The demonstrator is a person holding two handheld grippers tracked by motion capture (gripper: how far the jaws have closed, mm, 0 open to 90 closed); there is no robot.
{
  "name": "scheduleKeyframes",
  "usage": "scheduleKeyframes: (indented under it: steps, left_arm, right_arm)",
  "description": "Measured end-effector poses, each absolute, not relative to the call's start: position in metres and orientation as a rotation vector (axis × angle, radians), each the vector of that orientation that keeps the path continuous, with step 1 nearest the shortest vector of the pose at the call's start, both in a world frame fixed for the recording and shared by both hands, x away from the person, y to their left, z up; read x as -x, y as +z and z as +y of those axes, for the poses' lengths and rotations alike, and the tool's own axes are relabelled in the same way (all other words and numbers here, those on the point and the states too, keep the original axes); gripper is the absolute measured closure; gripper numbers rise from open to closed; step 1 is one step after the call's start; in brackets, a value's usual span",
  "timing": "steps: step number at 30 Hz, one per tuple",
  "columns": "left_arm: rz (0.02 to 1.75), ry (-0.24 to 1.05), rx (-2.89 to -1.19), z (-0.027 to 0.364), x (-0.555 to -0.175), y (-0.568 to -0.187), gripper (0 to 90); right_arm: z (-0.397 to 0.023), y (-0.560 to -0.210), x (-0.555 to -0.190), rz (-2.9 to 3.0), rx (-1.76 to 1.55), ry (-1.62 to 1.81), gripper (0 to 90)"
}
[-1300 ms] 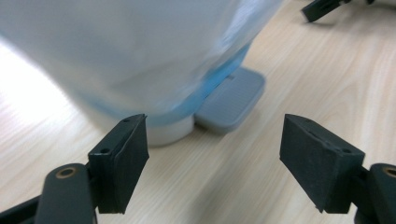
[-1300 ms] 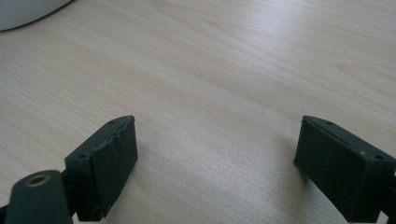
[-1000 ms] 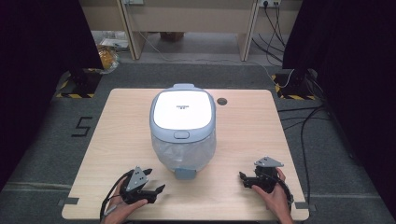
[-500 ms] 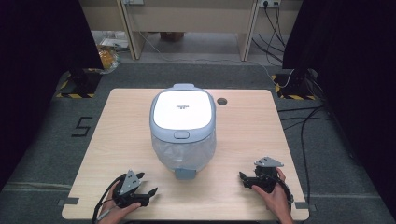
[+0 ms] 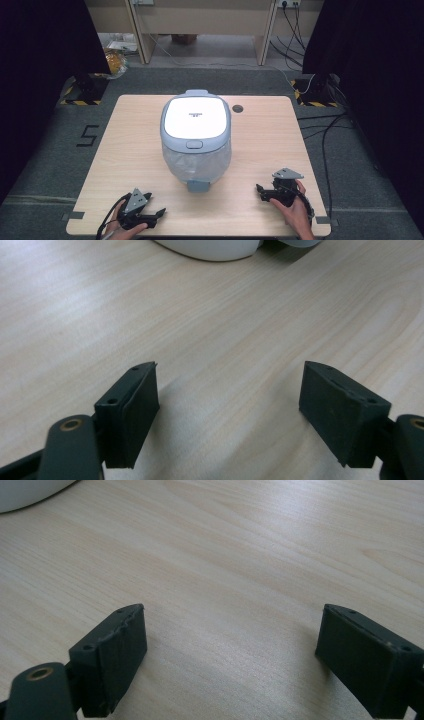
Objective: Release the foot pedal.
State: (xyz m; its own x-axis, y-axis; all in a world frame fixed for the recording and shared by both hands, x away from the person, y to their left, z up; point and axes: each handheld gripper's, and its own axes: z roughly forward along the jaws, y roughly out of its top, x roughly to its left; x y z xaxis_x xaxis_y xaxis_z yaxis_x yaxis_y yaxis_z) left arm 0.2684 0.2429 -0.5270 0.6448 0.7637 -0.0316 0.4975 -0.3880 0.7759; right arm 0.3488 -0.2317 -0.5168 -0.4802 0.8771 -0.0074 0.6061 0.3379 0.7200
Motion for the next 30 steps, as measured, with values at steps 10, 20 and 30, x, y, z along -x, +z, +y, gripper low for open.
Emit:
scheduleKeyframes:
  steps: [10,20,30]
  left_arm:
    - [0.994,0.447,-2.023,0.2468,-0.2592,-0.5306,23.8]
    - [0.993,0.445,-2.023,0.2469,-0.2593,-0.5305,23.9]
    - [0.990,0.445,-2.024,0.2474,-0.2593,-0.5306,24.0]
  right_arm:
    - [-0.2316,-0.5168,-0.3488,2.212,-1.306,0.934,12.9]
    - [-0.2316,-0.5168,-0.3488,2.212,-1.306,0.934,12.9]
    - [-0.2317,-0.5168,-0.3488,2.212,-1.306,0.934,12.9]
